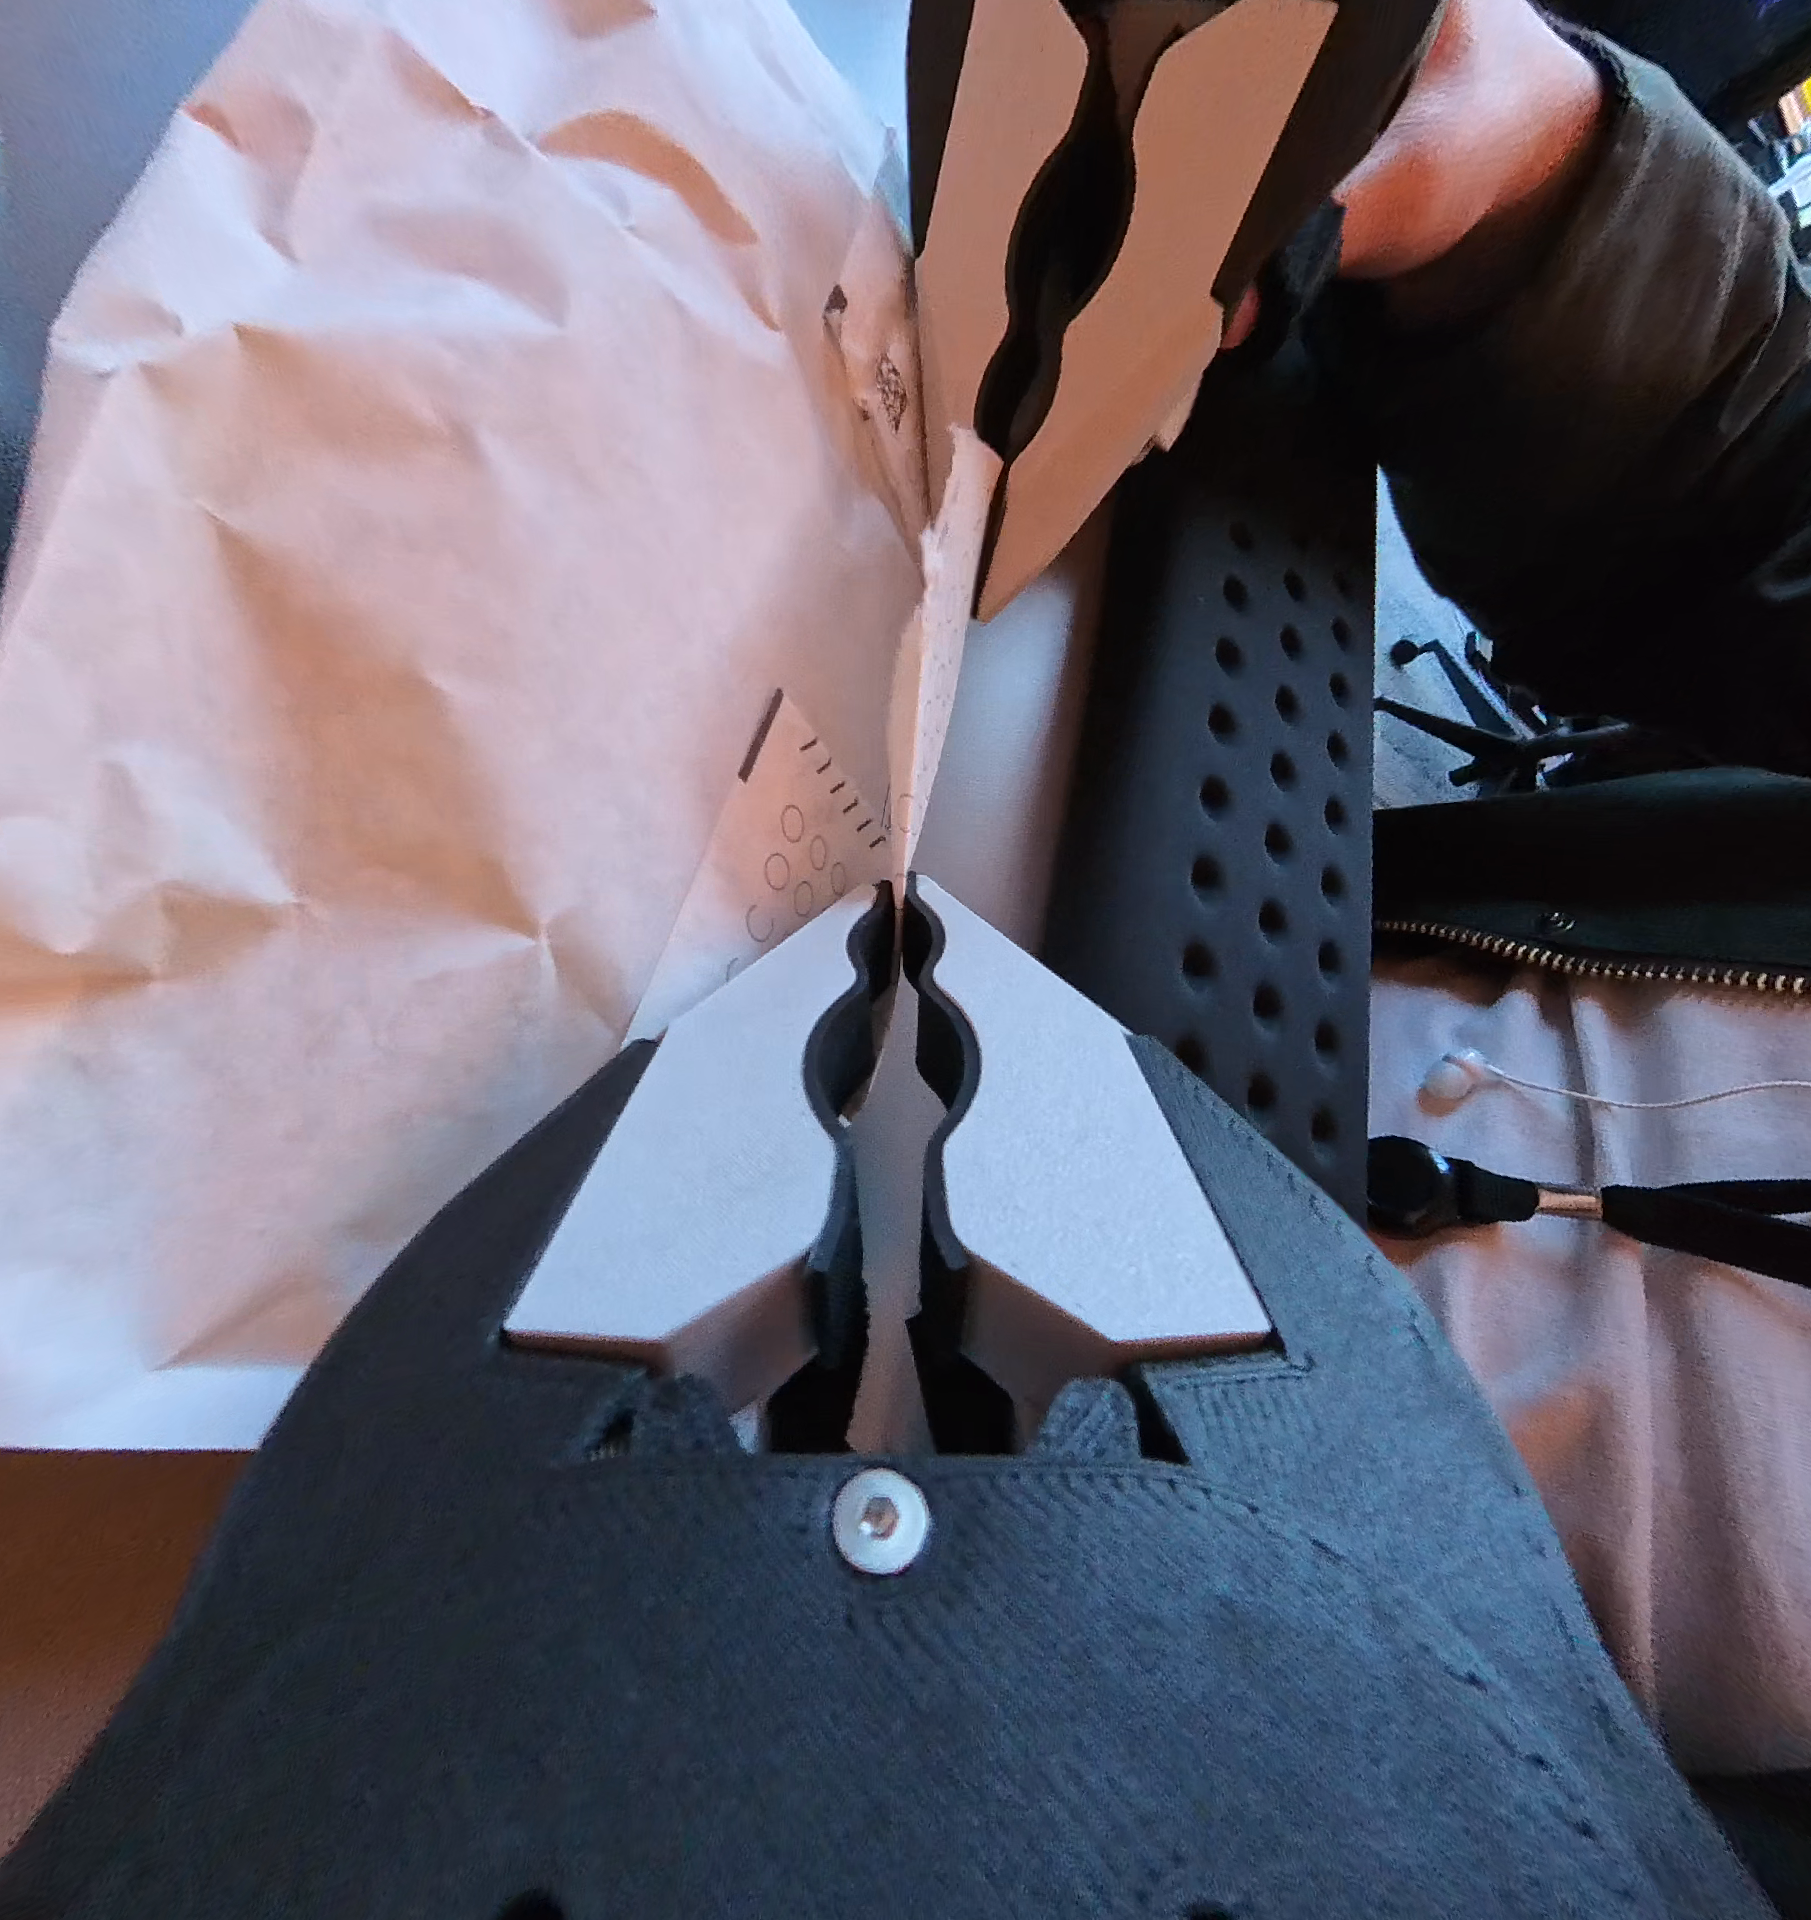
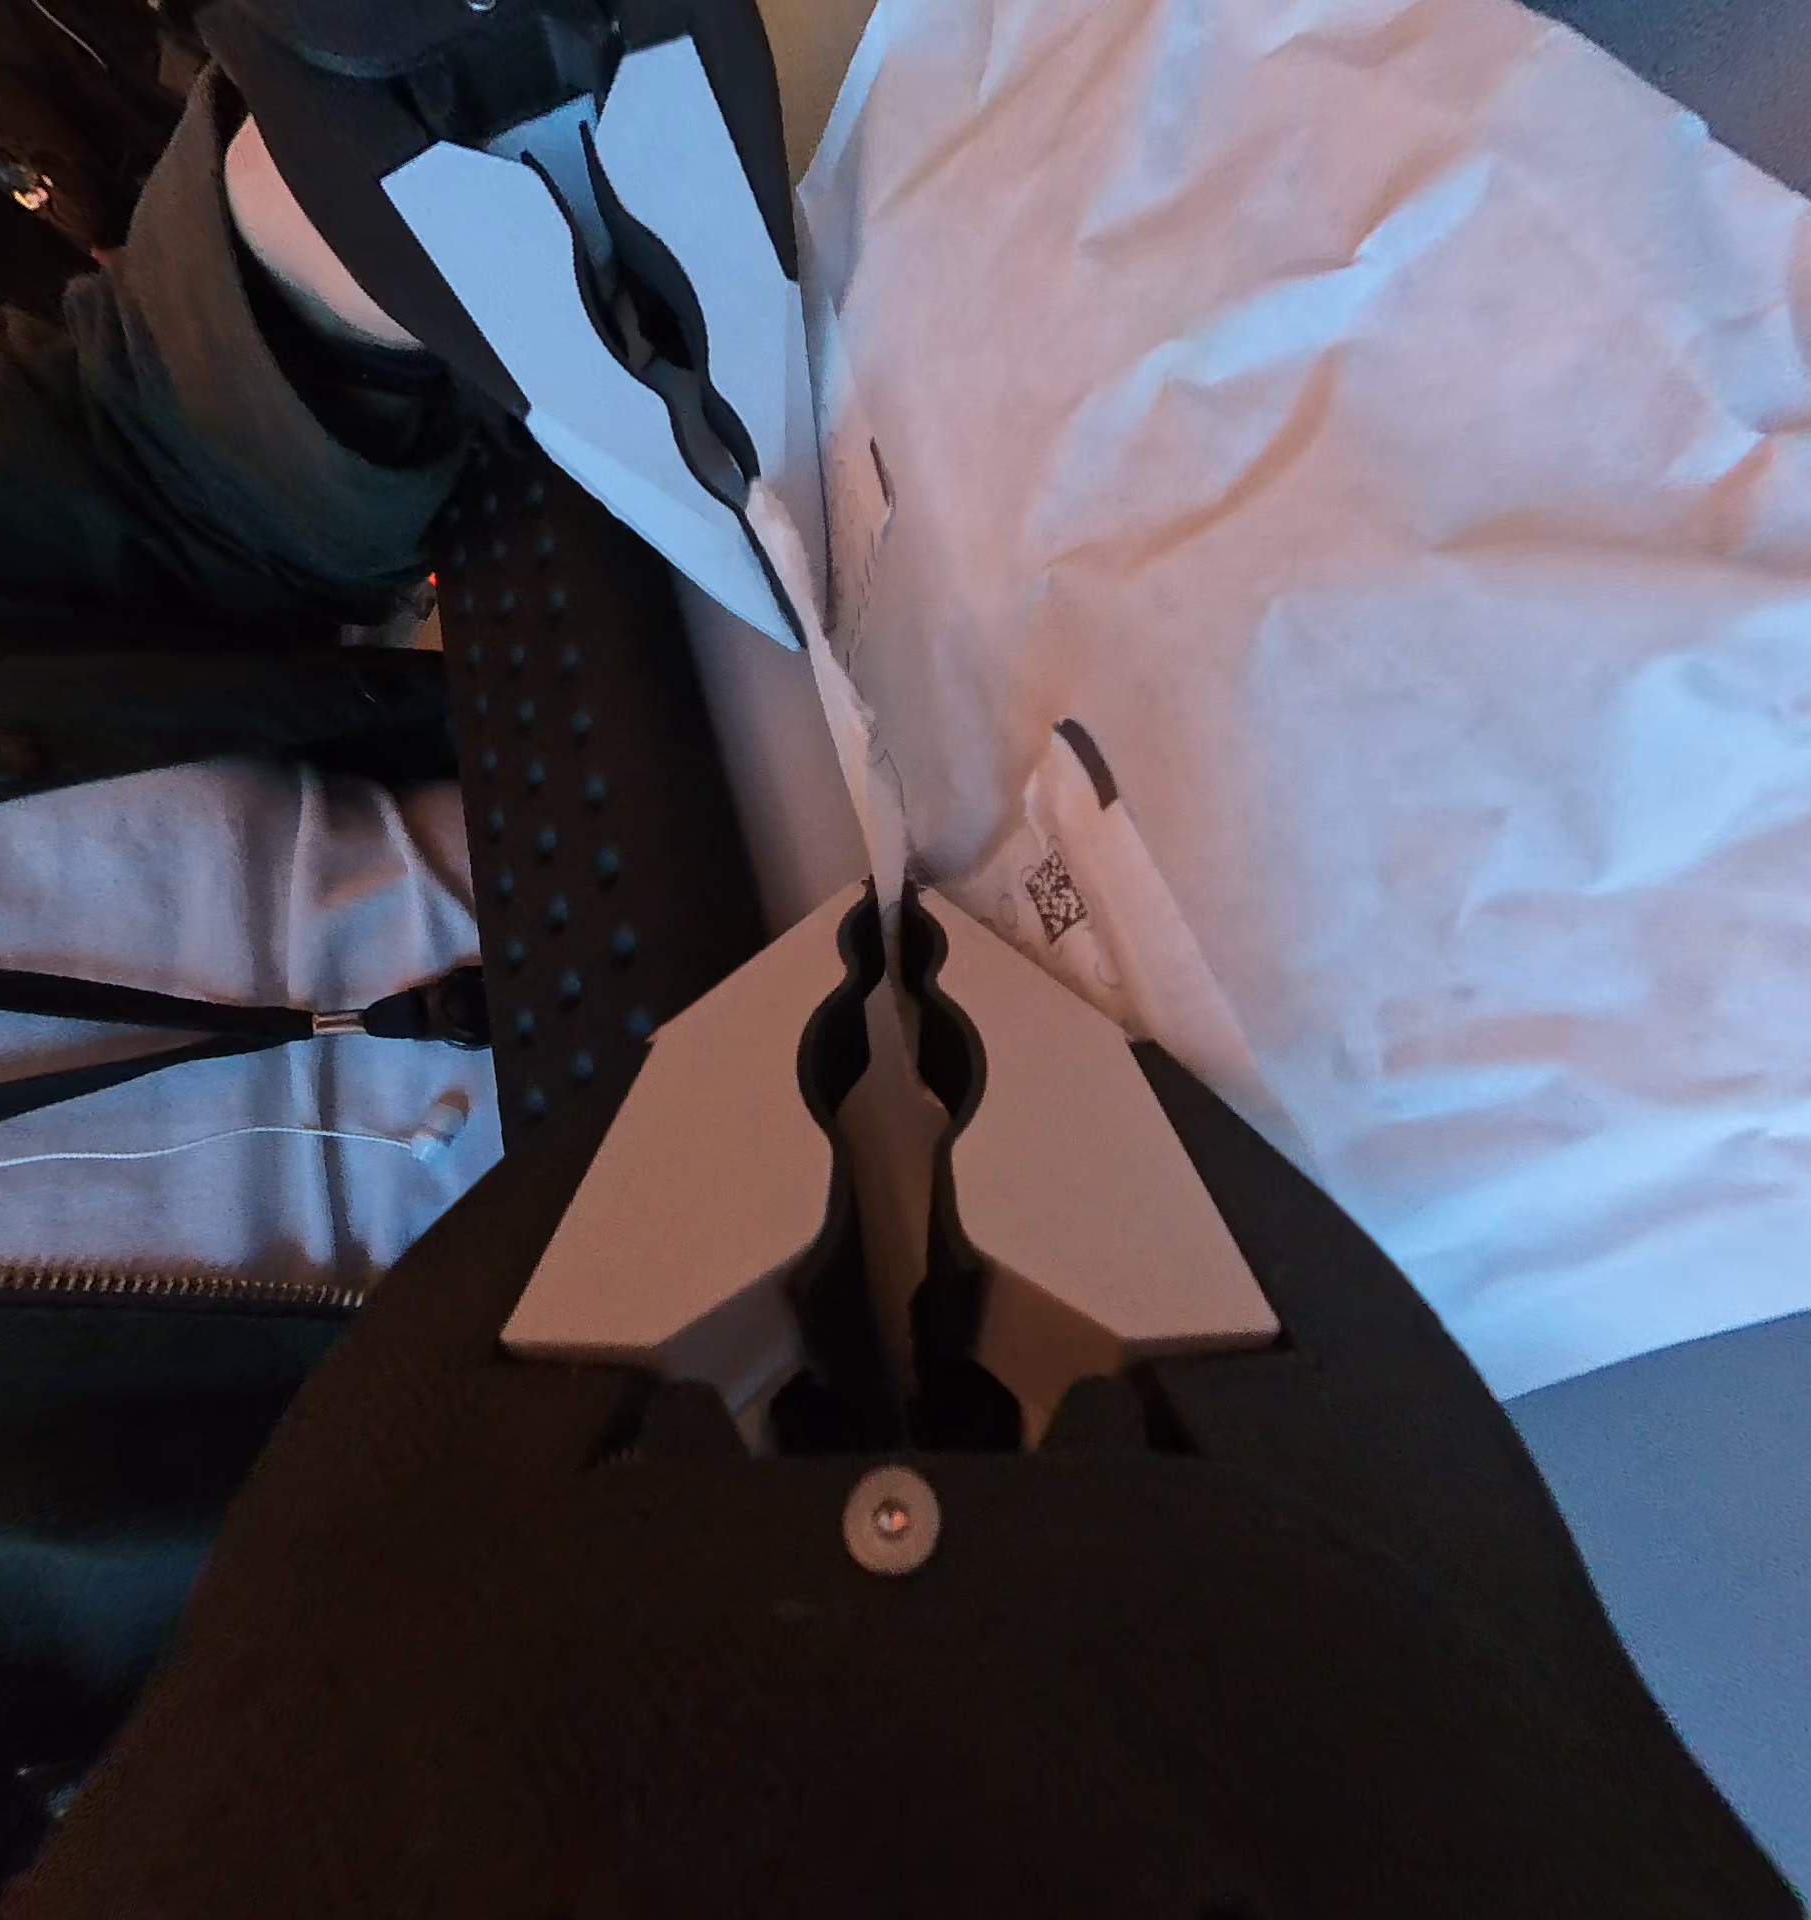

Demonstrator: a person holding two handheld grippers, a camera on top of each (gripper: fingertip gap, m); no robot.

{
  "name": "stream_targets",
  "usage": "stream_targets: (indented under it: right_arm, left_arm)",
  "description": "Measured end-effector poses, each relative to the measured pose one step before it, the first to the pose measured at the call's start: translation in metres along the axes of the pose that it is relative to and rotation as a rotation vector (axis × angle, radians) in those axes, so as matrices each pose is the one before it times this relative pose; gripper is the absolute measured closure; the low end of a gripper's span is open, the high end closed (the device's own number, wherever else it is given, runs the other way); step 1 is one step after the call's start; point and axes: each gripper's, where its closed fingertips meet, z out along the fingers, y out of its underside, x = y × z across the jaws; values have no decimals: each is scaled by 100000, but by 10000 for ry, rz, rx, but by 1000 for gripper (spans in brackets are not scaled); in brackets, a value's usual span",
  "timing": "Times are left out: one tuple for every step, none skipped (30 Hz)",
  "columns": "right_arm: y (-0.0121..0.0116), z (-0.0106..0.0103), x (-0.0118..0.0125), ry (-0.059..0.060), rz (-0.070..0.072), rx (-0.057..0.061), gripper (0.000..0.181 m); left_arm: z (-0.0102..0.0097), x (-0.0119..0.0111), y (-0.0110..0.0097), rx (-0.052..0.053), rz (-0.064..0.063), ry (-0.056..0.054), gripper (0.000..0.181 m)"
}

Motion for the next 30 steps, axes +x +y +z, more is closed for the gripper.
stream_targets:
  right_arm:
    - [-156, -55, 6, 8, 29, 43, 178]
    - [-202, -86, -100, -45, -17, 81, 175]
    - [-284, -203, -21, -18, 22, 134, 174]
    - [-535, -303, 17, -39, 132, 294, 174]
    - [-775, -360, -90, -123, 227, 470, 174]
    - [-723, -313, -3, -118, 343, 438, 176]
    - [-209, -76, 194, -5, 320, 98, 179]
    - [157, 139, 157, 24, 115, -164, 181]
    - [-65, 74, 308, 223, -87, -29, 181]
    - [-29, 92, 347, 308, -91, -73, 181]
    - [-25, 155, 365, 353, -13, -72, 181]
    - [0, 199, 328, 347, 4, -87, 181]
    - [38, 196, 223, 275, -38, -108, 181]
    - [10, 101, 65, 165, -54, -96, 181]
    - [4, 57, -50, 74, -42, -76, 181]
    - [15, 73, -52, 69, -51, -65, 181]
    - [14, 82, -2, 86, -71, -41, 181]
    - [7, 56, 11, 82, -62, -27, 181]
    - [13, 22, 42, 71, -58, -25, 181]
    - [-5, 2, 12, 38, -60, -11, 181]
    - [16, 2, 25, 18, -44, -8, 181]
    - [-3, 5, 1, -11, 0, 0, 181]
    - [-5, 36, -23, -28, 2, -4, 181]
    - [3, 52, -16, -12, -11, -8, 181]
    - [-2, 17, 18, 24, -19, -19, 181]
    - [-1, -8, 2, 20, -17, -16, 181]
    - [-4, 6, 6, 28, -24, -19, 181]
    - [10, 8, 23, 35, -31, -19, 181]
    - [-4, 8, 3, 20, -21, -9, 181]
    - [4, 4, 10, 4, -9, -15, 181]
  left_arm:
    - [-33, -99, -6, -10, -124, -3, 181]
    - [-33, -87, 2, -21, -167, 33, 181]
    - [-24, -52, -4, -18, -184, 92, 181]
    - [-24, -25, -11, -11, -193, 125, 181]
    - [-13, -25, -19, -1, -177, 121, 181]
    - [-8, 0, -18, -2, -111, 91, 181]
    - [-3, -15, -14, -4, -67, 49, 181]
    - [7, 6, 14, -33, -21, 18, 181]
    - [6, 5, 0, -4, 31, -6, 181]
    - [-7, -2, -26, 28, 10, -11, 181]
    - [-6, -9, -12, 22, -1, -17, 181]
    - [1, 3, -3, 7, 43, -36, 181]
    - [-8, 5, 7, 0, 61, -46, 181]
    - [-35, -3, 18, 0, 81, -57, 181]
    - [-88, -20, 15, 15, 91, -71, 181]
    - [-143, -39, 4, 42, 35, -58, 181]
    - [-165, -36, -27, 57, -2, -47, 181]
    - [-216, -86, -47, 68, -1, -88, 180]
    - [-273, -127, -59, 77, -23, -135, 179]
    - [-282, -124, -25, 57, -24, -153, 178]
    - [-278, -58, 86, -4, 6, -129, 179]
    - [-246, -80, 100, -5, -37, -135, 179]
    - [-239, -133, 86, -2, -145, -169, 178]
    - [-241, -12, 93, -6, -169, -118, 178]
    - [-317, -4, 63, 3, -89, -173, 178]
    - [-413, -21, -19, 43, 15, -303, 178]
    - [-496, 208, -255, 158, 181, -288, 175]
    - [-573, 631, -574, 311, 380, -150, 177]
    - [-603, 939, -917, 471, 479, -61, 181]
    - [-433, 1069, -1061, 489, 501, -12, 181]
